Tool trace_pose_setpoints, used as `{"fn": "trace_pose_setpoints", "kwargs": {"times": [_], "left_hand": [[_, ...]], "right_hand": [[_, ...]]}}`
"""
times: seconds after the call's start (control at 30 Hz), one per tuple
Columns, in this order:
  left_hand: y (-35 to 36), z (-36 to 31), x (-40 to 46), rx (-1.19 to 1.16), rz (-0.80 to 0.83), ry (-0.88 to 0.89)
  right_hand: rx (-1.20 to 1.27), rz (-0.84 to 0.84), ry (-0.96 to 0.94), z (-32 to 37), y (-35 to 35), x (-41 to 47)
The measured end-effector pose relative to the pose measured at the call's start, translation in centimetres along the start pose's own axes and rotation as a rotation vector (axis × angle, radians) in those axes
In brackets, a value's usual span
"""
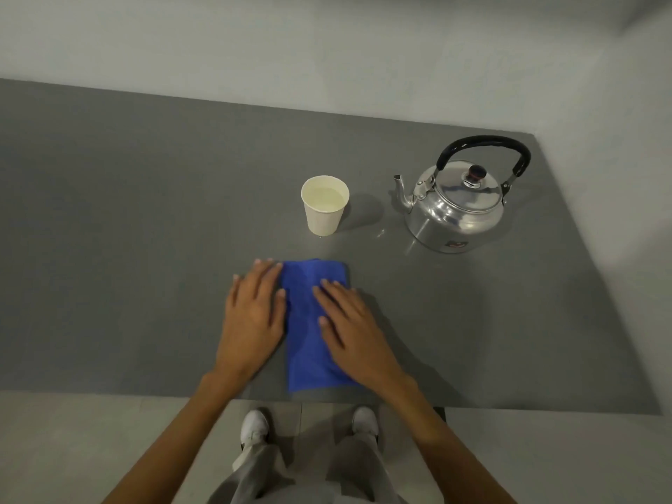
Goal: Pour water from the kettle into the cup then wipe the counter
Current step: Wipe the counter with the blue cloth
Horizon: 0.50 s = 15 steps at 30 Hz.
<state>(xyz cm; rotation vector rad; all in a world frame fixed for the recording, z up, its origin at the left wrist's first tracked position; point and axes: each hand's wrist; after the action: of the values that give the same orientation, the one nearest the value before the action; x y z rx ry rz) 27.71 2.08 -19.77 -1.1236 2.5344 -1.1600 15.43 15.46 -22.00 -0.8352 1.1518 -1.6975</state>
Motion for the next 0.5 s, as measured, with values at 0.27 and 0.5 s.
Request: {"fn": "trace_pose_setpoints", "kwargs": {"times": [0.27,0.5], "left_hand": [[7.2,-3.3,0.3,0.322,0.183,0.001],[9.4,-4.7,2.6,0.387,0.174,-0.088]], "right_hand": [[-0.270,0.011,0.250,-7.8,-2.6,-2.9],[-0.328,-0.004,0.265,-7.5,-2.2,-3.0]]}}
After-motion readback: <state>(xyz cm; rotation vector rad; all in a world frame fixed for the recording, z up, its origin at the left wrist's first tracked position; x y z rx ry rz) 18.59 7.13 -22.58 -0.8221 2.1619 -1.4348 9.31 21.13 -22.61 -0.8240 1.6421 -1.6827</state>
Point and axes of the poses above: each hand's wrist, its own x-axis towards the middle knuckle, its own y-axis out of the palm, z = x × y, and after that the axes turned 10 degrees about -x, right-handed
